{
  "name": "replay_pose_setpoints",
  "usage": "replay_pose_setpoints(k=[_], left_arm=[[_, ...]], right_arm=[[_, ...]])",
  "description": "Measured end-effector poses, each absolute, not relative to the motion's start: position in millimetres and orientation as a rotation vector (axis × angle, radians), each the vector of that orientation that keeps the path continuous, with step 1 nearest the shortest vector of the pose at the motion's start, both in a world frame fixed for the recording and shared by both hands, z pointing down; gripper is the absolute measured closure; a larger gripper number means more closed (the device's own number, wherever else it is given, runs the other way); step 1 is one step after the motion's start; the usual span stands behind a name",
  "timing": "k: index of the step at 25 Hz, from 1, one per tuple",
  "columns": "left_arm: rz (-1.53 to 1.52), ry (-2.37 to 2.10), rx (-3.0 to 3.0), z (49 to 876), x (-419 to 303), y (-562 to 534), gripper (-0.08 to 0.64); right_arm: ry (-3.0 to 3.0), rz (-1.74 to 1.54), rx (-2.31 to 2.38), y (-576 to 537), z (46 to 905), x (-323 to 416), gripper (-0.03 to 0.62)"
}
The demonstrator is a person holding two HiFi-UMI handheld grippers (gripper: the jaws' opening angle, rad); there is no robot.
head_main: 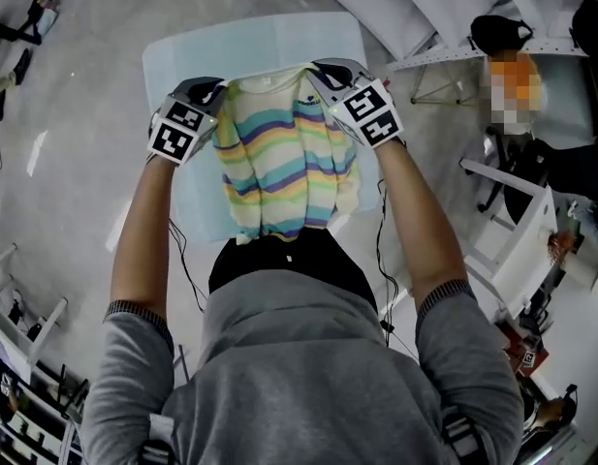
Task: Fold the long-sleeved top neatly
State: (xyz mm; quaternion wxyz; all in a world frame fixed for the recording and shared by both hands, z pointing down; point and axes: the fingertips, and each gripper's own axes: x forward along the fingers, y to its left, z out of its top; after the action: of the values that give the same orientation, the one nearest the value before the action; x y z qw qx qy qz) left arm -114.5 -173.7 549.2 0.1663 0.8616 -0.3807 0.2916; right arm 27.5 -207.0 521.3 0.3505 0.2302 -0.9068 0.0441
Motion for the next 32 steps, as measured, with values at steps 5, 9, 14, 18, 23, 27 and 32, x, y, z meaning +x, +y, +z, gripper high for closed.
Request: replay_pose_setpoints(k=[5, 9, 14, 18, 23, 27, 32], left_arm=[[0.837, -1.122, 2.359, 609.2, -131.0, -221.0, 0.525], [0.874, -1.116, 2.293, 653.0, -137.9, -240.5, 0.525], [0.902, -1.135, 2.236, 686.1, -141.2, -255.3, 0.525], [0.888, -1.181, 2.174, 700.6, -148.3, -268.7, 0.481], [0.737, -1.245, 2.044, 691.3, -159.9, -265.4, 0.328], [0.686, -1.278, 2.003, 665.7, -160.1, -239.9, 0.294], [0.717, -1.315, 2.003, 646.9, -152.5, -197.1, 0.295]], right_arm=[[-2.314, 0.161, 0.651, -258.1, 582.2, 10.6, 0.548], [-2.264, 0.199, 0.625, -285.7, 637.3, 2.8, 0.541], [-2.221, 0.191, 0.588, -305.8, 681.7, -2.5, 0.546], [-2.179, 0.210, 0.566, -316.5, 701.2, -5.4, 0.530], [-2.221, 0.440, 0.600, -325.9, 699.7, 5.8, 0.314], [-2.238, 0.465, 0.635, -323.2, 672.8, 23.5, 0.304], [-2.239, 0.461, 0.688, -309.1, 644.7, 44.3, 0.305]])
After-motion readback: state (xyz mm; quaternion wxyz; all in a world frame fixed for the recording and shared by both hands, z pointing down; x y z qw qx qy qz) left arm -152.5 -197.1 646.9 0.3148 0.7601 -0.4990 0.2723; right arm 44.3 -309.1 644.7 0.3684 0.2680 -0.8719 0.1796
